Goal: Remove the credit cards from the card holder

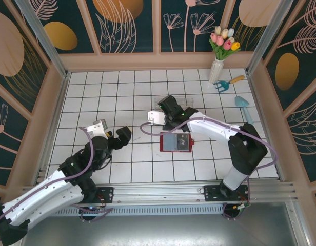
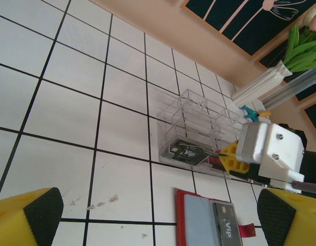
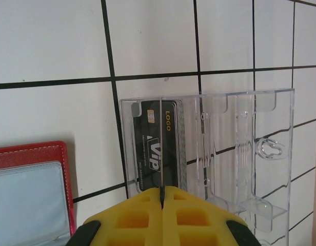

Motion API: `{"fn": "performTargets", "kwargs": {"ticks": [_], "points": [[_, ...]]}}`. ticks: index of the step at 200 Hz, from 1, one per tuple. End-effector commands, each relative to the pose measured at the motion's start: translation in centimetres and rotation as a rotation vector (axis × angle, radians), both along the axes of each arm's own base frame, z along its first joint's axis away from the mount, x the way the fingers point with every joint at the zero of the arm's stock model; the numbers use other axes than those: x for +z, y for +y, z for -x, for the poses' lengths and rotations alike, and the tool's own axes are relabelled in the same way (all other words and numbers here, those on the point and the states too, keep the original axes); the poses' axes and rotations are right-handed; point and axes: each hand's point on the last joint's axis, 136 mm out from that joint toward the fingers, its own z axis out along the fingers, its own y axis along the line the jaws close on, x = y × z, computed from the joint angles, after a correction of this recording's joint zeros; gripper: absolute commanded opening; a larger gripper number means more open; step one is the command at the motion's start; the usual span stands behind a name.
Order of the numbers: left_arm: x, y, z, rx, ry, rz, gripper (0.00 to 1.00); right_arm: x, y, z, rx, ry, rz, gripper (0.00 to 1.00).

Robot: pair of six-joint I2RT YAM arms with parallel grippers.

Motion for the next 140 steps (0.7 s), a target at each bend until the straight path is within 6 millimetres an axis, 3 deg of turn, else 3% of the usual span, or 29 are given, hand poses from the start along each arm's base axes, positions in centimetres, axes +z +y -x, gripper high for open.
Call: {"fn": "performTargets", "kwargs": {"ticks": [1,58,140], "points": [[-0.4,0.4,0.0,0.015,0.011,-0.009,0.99,0.4,0.2,-1.0,0.016,-0.026,0.010,0.00],[-0.8,0.3,0.1,0.012,0.020,-0.003,0.99,-1.1,-1.0,-1.7,-0.004,-0.003,0.025,0.00],[-0.9,0.2,0.1,0.008,0.024,-0.005,0.99,-3.5,-0.6,-1.9,-0.006,0.038,0.038,0.00]]}}
